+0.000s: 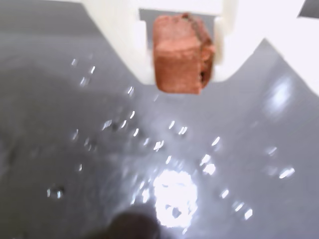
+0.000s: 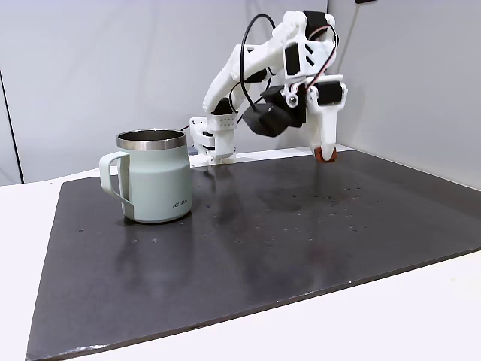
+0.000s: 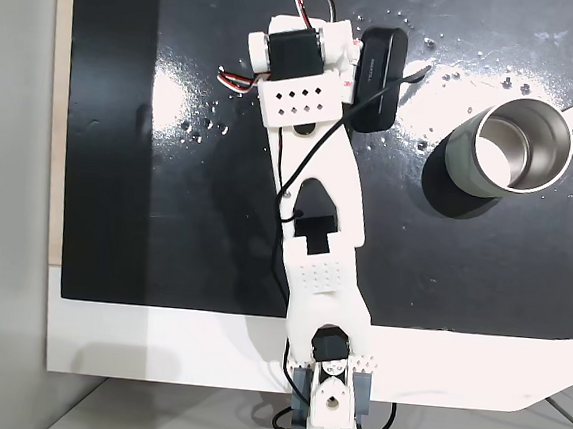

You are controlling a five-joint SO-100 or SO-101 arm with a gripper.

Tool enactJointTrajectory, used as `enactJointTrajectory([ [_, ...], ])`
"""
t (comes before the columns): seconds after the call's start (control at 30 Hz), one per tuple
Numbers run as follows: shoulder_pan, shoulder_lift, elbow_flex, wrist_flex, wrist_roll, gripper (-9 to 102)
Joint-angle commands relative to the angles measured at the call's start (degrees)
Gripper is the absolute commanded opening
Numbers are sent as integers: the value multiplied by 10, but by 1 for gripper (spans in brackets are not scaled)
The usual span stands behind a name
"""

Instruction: Grasp a cube and put it in the cup.

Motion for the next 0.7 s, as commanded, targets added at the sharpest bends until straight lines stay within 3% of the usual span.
enactJointTrajectory([
  [0.0,17,127,25,-8,7,4],
  [0.4,66,265,91,-17,-12,4],
  [0.67,208,308,94,-4,-50,4],
])
